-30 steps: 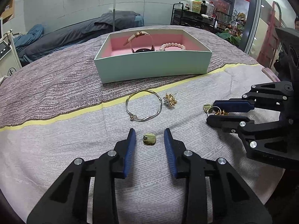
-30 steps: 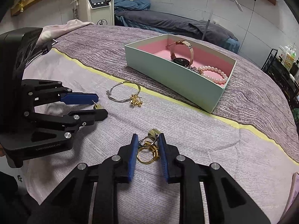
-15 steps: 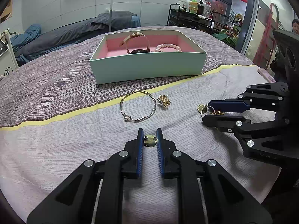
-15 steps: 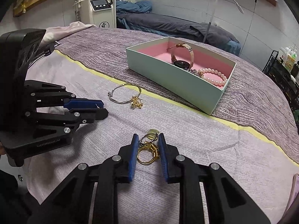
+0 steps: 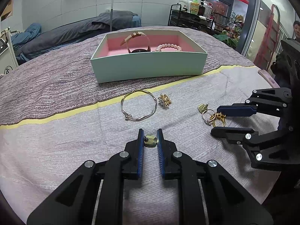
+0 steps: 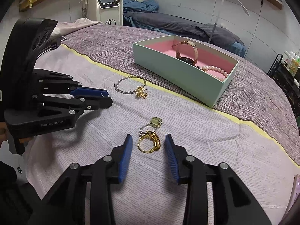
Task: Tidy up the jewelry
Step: 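Carry the gold charm and gold rings toward the pink box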
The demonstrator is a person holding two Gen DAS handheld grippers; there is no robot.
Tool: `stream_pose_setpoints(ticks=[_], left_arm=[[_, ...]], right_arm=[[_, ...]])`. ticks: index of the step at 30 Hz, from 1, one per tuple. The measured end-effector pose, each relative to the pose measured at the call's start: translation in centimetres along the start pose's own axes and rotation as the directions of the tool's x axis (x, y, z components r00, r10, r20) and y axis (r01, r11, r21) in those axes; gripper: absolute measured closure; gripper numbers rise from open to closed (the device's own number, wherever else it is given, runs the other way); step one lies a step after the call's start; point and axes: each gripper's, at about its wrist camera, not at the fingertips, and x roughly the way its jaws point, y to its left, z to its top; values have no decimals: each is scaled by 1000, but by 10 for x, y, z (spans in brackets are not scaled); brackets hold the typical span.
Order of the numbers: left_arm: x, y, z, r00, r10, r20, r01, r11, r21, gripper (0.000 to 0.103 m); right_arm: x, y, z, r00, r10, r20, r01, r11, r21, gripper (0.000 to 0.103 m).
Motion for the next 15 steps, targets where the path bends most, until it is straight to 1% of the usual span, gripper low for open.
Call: stream_pose_setpoints(ticks=[3,6,10,11,13,15], left_arm=[[-2,-1,-2,1000,-2,0,2,1000,7,89],[-4,0,-5,1000,-6,4,6,1000,4,89],[-14,3,-9,999,-45,11,45,999,-16,89],[-18,3,-9,998,-55,18,56,998,-22,89],[-25,2,-9,997,-62,36,63,998,-22,89],[-32,0,-7,996,-78,48,78,997,-13,89]], right_arm=[[-4,3,-3,1000,-13,-10,13,1000,-19,79],[-9,-1,-7,1000,3,-30,-3,1000,7,79],[-24,-7,-14,999,5,-33,-4,999,32,79],[-28,-10,-17,999,22,-27,-20,999,51,80],[-38,-14,-18,998,60,12,-61,994,87,79],[-44,-16,-18,996,75,40,-79,992,99,79]])
